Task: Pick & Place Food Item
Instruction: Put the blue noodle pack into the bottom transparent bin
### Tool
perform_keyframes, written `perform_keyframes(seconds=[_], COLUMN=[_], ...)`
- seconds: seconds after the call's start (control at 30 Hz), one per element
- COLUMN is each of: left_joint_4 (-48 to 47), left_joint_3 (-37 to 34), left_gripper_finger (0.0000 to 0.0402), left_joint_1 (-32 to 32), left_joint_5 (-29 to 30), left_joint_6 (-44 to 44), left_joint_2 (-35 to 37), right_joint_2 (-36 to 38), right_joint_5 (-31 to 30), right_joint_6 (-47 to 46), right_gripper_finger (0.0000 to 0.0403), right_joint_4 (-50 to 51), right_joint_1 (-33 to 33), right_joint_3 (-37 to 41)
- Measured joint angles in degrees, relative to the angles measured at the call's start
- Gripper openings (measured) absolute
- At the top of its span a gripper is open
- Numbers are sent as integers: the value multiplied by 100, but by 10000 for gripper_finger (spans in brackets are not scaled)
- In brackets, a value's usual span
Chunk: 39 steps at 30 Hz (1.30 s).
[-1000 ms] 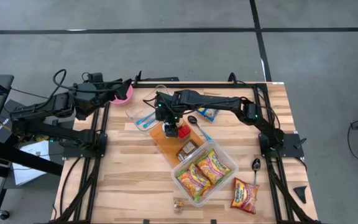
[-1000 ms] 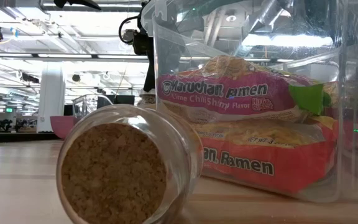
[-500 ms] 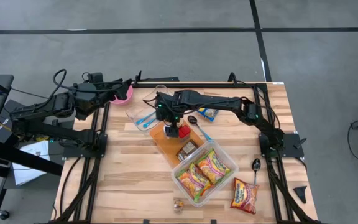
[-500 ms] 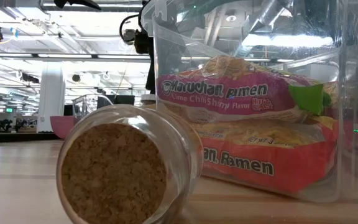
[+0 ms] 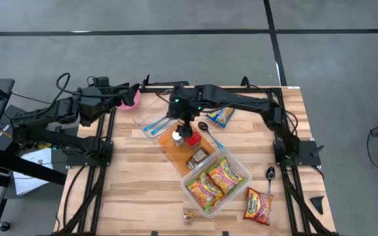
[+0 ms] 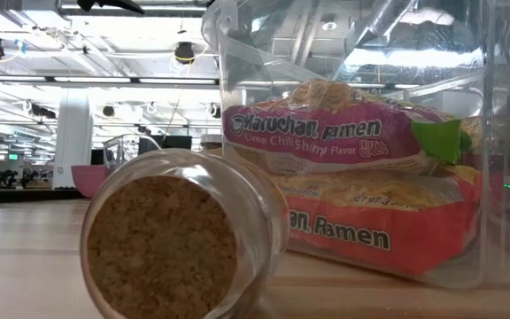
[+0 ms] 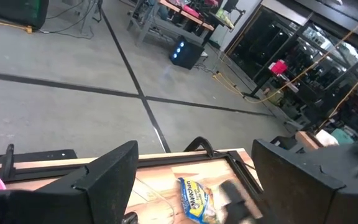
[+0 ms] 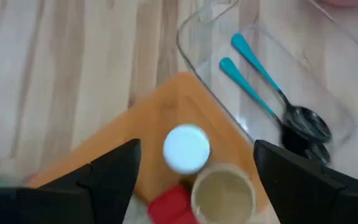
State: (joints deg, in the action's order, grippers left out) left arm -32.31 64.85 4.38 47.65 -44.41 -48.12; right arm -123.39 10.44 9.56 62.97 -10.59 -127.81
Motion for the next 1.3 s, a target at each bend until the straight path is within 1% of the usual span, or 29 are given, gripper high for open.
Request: perform_keyframes(seconds=[0.27, 0.43, 0.6, 0.8, 0.97, 1.07, 1.13, 1.2, 1.3], left_joint_4=[22, 22, 22, 10, 20, 3, 30, 6, 20], left_joint_3=[0, 0, 0, -1, 1, -1, -1, 0, -1], left_gripper_finger=[309, 309, 309, 309, 309, 309, 309, 309, 309], left_joint_1=[0, 0, 0, 0, 2, -2, -39, -111, -241], left_joint_5=[-411, -484, -499, -512, -870, -1160, -1259, -1310, -1311], left_joint_6=[446, 560, 562, 562, 562, 563, 564, 668, 893], left_joint_2=[0, 0, 0, -46, -172, -286, -365, -436, -523], right_joint_2=[908, 1312, 1591, 1751, 1799, 2080, 2342, 2670, 3326], right_joint_5=[13, -37, -744, -847, -1222, -1222, -1224, -1222, -1223], right_joint_6=[-15, -202, -475, -812, -852, -828, -838, -983, -1414], right_gripper_finger=[307, 307, 307, 307, 307, 307, 307, 307, 307], right_joint_4=[1208, 1561, 1967, 2389, 2705, 2655, 2539, 2310, 1581], right_joint_1=[133, 223, 214, 128, 67, -11, -87, -175, -319], right_joint_3=[0, 2, 2, 4, 80, 476, 872, 1436, 2515])
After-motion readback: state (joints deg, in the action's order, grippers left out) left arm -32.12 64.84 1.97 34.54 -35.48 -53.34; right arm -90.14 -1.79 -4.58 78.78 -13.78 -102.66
